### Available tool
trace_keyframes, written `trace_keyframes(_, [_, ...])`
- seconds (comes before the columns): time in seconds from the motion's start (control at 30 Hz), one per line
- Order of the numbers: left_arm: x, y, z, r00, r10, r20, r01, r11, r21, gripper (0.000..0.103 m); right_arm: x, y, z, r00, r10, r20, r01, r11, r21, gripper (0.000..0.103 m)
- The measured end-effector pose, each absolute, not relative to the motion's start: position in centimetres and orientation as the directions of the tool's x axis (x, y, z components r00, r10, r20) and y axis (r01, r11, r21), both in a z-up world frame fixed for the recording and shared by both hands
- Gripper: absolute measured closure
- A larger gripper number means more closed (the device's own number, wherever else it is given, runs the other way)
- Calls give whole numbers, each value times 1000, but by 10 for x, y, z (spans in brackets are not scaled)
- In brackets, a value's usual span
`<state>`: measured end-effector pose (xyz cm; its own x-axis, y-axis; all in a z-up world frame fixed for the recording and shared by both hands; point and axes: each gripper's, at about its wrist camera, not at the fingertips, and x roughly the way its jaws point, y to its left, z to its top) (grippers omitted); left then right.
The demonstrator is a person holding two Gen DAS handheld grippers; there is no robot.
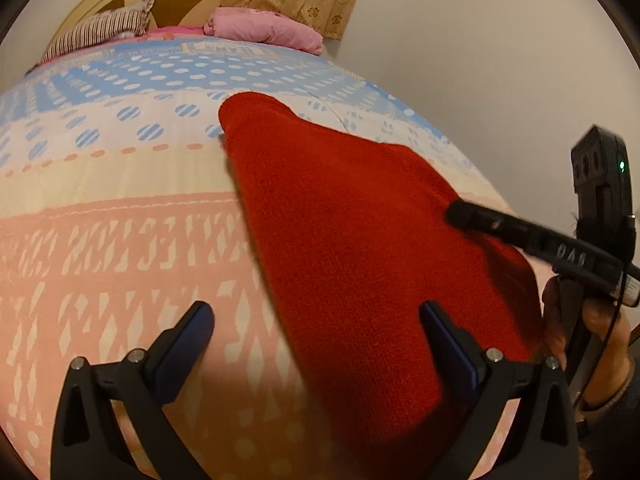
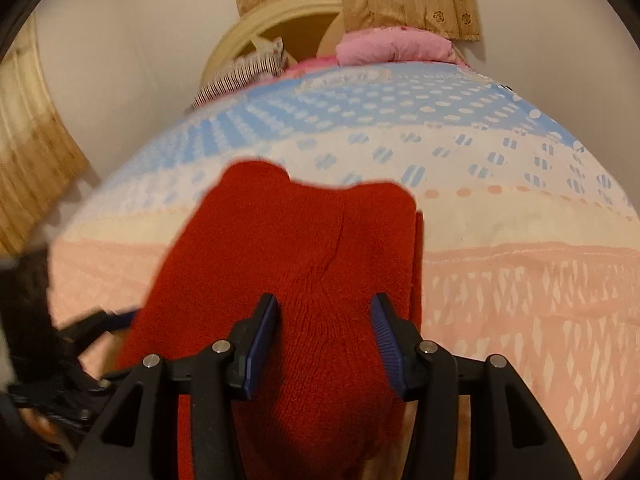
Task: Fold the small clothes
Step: 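Move both open tools to the end of the red sweater stack, then grasp the sweater stack end with the right tool while the left tool grasps beside it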
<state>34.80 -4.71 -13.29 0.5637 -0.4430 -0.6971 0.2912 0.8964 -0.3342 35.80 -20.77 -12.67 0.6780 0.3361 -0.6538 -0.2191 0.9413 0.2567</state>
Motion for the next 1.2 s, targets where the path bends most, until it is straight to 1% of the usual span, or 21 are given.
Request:
trace_keyframes(0.07, [348, -46, -133, 562, -457, -689, 293, 889, -351, 0, 359, -219, -123, 698, 345, -628, -204, 936, 287, 53])
trace_keyframes(0.1, [348, -46, -133, 562, -461, -687, 294, 888, -355, 0, 360, -225, -122, 706, 338, -622, -186, 936, 297, 50])
trace_keyframes(0.13, [348, -47, -133, 561, -462, -687, 295, 887, -355, 0, 363, -231, -123, 708, 331, -624, -168, 937, 306, 48])
trace_keyframes(0.3, [347, -48, -132, 549, -490, -677, 317, 872, -374, 0, 380, -260, -137, 688, 342, -640, -99, 918, 384, 48])
trace_keyframes(0.4, [347, -53, -132, 547, -475, -690, 324, 879, -349, 0, 397, -270, -150, 642, 400, -654, -89, 886, 455, 48])
trace_keyframes(0.57, [345, -56, -132, 549, -459, -698, 329, 887, -325, 0, 424, -274, -166, 584, 490, -647, -88, 831, 550, 48])
trace_keyframes(0.77, [343, -57, -132, 544, -457, -703, 339, 887, -314, 0, 447, -268, -172, 577, 516, -633, -111, 818, 565, 48])
trace_keyframes(0.93, [344, -56, -133, 541, -462, -703, 339, 885, -320, 0, 460, -273, -177, 583, 555, -594, -103, 775, 624, 48])
trace_keyframes(0.97, [344, -55, -133, 541, -462, -703, 339, 885, -320, 0, 461, -274, -177, 582, 560, -589, -105, 770, 629, 49])
trace_keyframes(1.0, [344, -56, -133, 541, -462, -703, 339, 885, -321, 0, 461, -275, -177, 581, 567, -584, -107, 764, 636, 52])
trace_keyframes(1.03, [344, -56, -133, 541, -461, -703, 339, 885, -320, 0, 462, -275, -178, 575, 577, -580, -110, 757, 644, 61])
trace_keyframes(1.07, [344, -56, -133, 540, -463, -703, 341, 884, -320, 0, 463, -275, -181, 564, 591, -577, -113, 747, 655, 67])
trace_keyframes(1.1, [344, -57, -133, 538, -465, -703, 343, 883, -321, 0, 464, -273, -183, 549, 610, -571, -119, 734, 669, 71])
trace_keyframes(1.2, [345, -58, -133, 535, -468, -704, 346, 881, -322, 0, 461, -268, -182, 548, 611, -571, -138, 739, 659, 72])
